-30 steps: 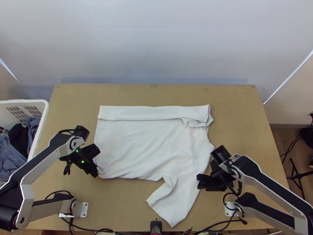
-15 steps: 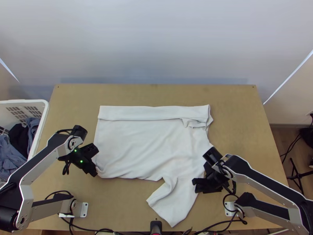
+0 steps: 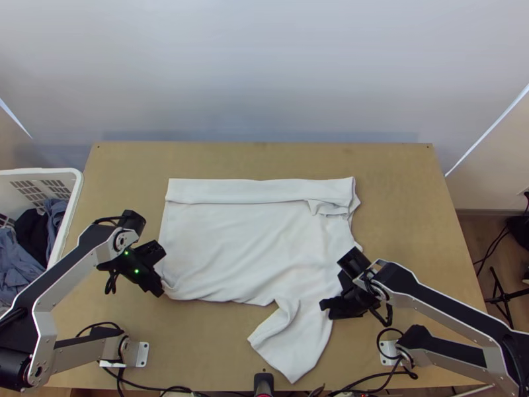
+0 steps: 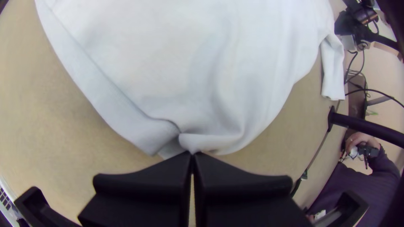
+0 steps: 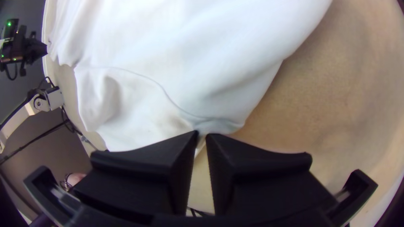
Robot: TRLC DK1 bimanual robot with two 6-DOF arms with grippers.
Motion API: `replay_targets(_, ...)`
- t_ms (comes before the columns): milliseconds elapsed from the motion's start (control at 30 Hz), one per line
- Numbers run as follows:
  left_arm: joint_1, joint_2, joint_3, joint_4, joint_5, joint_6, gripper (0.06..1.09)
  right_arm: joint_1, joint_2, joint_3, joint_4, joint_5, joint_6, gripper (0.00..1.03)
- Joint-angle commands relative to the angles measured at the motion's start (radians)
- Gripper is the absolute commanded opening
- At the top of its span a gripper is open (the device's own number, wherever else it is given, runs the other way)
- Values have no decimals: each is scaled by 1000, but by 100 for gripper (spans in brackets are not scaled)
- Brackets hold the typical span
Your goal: Fold the t-shirt
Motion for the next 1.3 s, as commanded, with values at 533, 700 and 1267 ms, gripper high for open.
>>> replay_targets(533, 116, 8, 56, -15, 3, 29, 10, -187, -241, -13, -137, 60, -202, 3)
replay_targets(700, 116, 7, 51, -16, 2, 29, 10, -243, -284, -10, -183, 64, -251, 3)
replay_targets(1267, 145, -10, 97, -27, 42, 3, 10, -353, -290, 69, -211, 64, -341, 3)
